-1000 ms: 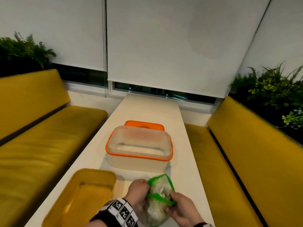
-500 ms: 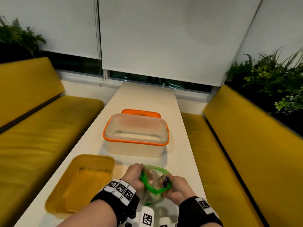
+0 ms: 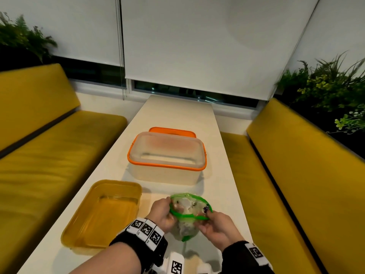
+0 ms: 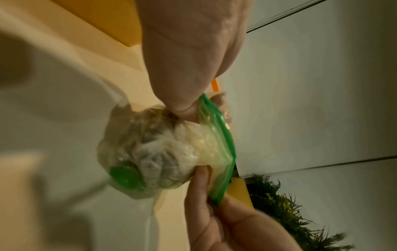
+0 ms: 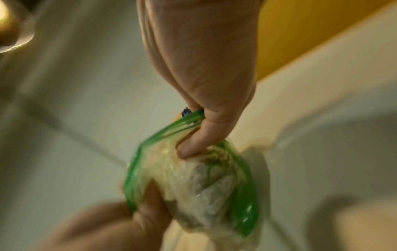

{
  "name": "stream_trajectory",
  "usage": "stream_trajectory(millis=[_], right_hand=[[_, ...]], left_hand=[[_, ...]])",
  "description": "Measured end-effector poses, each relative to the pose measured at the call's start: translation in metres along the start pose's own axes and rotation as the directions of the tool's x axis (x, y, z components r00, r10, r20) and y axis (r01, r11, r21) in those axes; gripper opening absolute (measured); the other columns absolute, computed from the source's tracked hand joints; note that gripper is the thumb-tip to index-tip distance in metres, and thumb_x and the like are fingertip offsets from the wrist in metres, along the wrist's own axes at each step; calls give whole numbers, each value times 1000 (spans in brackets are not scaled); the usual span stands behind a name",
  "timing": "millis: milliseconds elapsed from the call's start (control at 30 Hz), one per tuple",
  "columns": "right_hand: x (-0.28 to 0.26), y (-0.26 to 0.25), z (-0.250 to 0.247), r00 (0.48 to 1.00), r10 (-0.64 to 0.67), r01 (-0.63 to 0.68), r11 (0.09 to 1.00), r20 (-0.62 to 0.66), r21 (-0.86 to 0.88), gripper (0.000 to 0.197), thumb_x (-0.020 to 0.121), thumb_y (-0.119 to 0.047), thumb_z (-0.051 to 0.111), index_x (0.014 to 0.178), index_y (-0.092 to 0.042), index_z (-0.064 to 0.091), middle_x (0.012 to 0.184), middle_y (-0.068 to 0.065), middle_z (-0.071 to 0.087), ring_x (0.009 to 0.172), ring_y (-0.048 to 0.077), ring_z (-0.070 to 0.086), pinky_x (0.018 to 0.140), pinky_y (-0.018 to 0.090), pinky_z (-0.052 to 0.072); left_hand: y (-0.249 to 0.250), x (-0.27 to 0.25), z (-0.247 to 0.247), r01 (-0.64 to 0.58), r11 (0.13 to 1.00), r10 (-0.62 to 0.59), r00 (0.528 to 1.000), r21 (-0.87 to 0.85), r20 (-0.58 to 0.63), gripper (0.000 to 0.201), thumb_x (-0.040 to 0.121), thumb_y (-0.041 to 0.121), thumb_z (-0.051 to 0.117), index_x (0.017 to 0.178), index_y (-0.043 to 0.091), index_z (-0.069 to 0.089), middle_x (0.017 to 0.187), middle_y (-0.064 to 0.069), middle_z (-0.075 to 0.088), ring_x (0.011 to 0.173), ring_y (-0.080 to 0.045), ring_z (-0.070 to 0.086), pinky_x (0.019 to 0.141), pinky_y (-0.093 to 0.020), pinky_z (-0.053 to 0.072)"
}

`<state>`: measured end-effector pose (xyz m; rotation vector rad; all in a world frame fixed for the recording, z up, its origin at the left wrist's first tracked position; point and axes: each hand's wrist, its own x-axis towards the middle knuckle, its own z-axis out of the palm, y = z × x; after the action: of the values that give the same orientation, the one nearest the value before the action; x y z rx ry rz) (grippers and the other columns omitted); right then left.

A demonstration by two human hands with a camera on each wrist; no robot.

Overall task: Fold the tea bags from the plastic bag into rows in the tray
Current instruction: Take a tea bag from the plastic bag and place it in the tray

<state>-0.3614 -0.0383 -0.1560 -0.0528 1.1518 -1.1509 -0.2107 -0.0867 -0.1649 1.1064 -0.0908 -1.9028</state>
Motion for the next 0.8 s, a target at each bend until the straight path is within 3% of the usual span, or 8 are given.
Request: stream_trajectory(millis=[100, 233, 333, 433, 567, 633, 700, 800], right_hand=[[1, -2, -4, 998, 49, -55, 981, 34, 189, 24, 101, -4, 34, 105, 9, 53, 84, 28, 68, 71, 41, 68, 45, 53, 55], [-13, 8, 3, 984, 143, -158, 977, 108, 143, 35, 93, -9, 32, 103, 10, 60, 88, 31, 68, 70, 42, 69, 51, 55, 56], [-19, 10, 8, 979, 171, -177, 983, 111, 50, 33, 82, -14, 37, 96, 5, 60, 83, 27, 68, 70, 39, 68, 60, 51, 57], [-23, 3, 11, 982, 134, -128, 990, 131, -57, 34, 83, -18, 40, 87, 6, 64, 83, 26, 68, 67, 38, 68, 61, 47, 58], [-17, 6, 14, 995, -61, 83, 949, 81, -303, 32, 93, -26, 48, 102, -1, 66, 99, 22, 70, 85, 35, 69, 78, 45, 56], [-10, 11, 13, 981, -194, 174, 890, -5, -421, 27, 97, -22, 50, 108, -1, 63, 97, 21, 71, 86, 34, 69, 73, 42, 58], [-9, 11, 12, 976, -213, 167, 876, -52, -453, 23, 98, -17, 50, 104, 1, 63, 89, 19, 71, 78, 31, 68, 63, 35, 56], [-13, 5, 10, 997, -42, 19, 939, -61, -343, 24, 96, -16, 51, 92, 3, 65, 75, 18, 72, 64, 30, 69, 67, 37, 52]], left_hand=[[-6, 1, -6, 34, 999, -34, 999, 12, 10, 28, 97, 5, 36, 110, -13, 55, 109, -29, 62, 91, -37, 62, 62, -47, 56], [-18, -5, -8, 83, 990, -84, 996, 116, 5, 26, 89, -5, 39, 105, -13, 58, 96, -30, 64, 85, -40, 62, 54, -48, 56], [-24, -7, -3, -35, 934, 52, 998, 355, -39, 35, 88, 22, 50, 110, -5, 59, 102, -26, 67, 88, -39, 66, 72, -49, 58], [-24, -5, 2, -199, 635, 293, 956, 747, 6, 47, 80, 62, 51, 105, 23, 50, 102, -8, 65, 94, -28, 64, 84, -41, 54], [-20, -4, 6, -265, 346, 416, 903, 900, 106, 15, 86, 33, 58, 88, 19, 62, 106, -13, 65, 94, -29, 63, 86, -38, 53], [-13, -3, 5, -235, 240, 437, 892, 942, 111, 18, 91, 27, 53, 96, 14, 65, 110, -10, 64, 100, -28, 61, 88, -31, 49], [-7, -1, 3, -207, 236, 435, 896, 949, 88, 24, 94, 23, 48, 104, 7, 62, 112, -11, 63, 106, -29, 58, 88, -29, 45], [-1, 2, -1, -201, 457, 379, 925, 867, 15, 17, 92, 18, 49, 92, 6, 62, 108, -18, 65, 103, -33, 61, 91, -37, 51]])
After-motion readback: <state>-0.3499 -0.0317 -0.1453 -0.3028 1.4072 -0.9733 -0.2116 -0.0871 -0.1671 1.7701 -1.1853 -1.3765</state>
